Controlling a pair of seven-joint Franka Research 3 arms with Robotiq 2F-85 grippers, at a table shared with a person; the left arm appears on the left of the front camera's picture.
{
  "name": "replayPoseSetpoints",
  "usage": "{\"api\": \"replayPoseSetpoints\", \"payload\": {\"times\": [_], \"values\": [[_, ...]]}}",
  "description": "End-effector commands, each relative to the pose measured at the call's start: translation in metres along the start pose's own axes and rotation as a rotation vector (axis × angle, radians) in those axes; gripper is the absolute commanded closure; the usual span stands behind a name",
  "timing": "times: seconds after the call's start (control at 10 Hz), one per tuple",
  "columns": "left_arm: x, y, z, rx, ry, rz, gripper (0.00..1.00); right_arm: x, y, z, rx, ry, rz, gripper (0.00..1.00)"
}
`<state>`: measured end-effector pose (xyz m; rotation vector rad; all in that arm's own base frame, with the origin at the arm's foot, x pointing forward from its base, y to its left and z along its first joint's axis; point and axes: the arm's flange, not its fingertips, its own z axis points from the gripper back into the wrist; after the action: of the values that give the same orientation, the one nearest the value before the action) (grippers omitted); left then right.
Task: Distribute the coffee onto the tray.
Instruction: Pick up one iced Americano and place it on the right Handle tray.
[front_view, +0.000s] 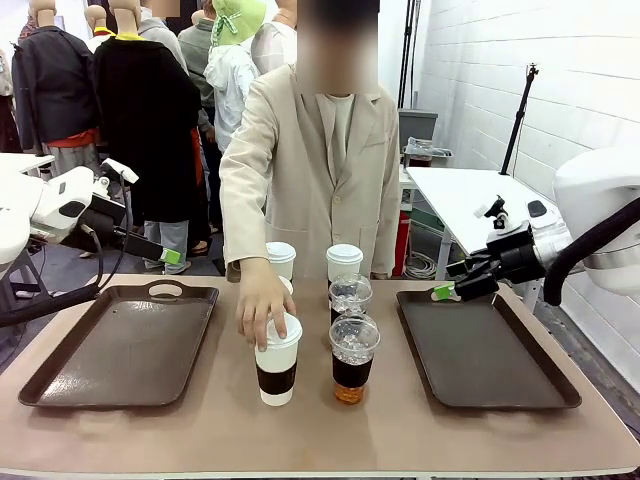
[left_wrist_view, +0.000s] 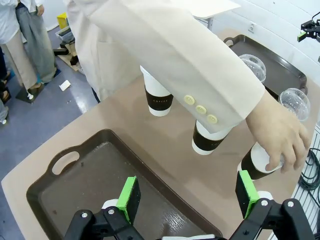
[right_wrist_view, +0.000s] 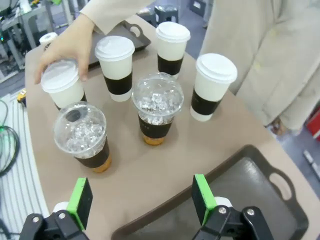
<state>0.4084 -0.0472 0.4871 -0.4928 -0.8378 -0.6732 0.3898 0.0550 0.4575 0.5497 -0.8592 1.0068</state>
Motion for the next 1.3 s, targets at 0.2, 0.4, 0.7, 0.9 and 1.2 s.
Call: {"api": "replayPoseSetpoints", "payload": {"times": [0.2, 0.4, 0.7, 0.9, 1.2], "values": [[-0.001, 0.002, -0.001, -0.006, -0.004, -0.002, 0.00, -0.027, -0.005, -0.017, 0.074, -0.115, 0.164, 0.00], [-0.001, 0.002, -0.001, -0.006, -0.004, -0.002, 0.00, -0.029, -0.006, -0.018, 0.104, -0.131, 0.182, 0.00], [-0.001, 0.002, -0.001, -0.006, -0.004, -0.002, 0.00, -0.024, -0.004, -0.013, 0.087, -0.109, 0.164, 0.00], [-0.001, 0.002, -0.001, -0.006, -0.004, -0.002, 0.00, -0.024, -0.004, -0.013, 0.087, -0.109, 0.164, 0.00], [-0.001, 0.002, -0.001, -0.006, -0.004, -0.002, 0.00, -0.037, -0.004, -0.038, 0.162, -0.136, 0.213, 0.00]]}}
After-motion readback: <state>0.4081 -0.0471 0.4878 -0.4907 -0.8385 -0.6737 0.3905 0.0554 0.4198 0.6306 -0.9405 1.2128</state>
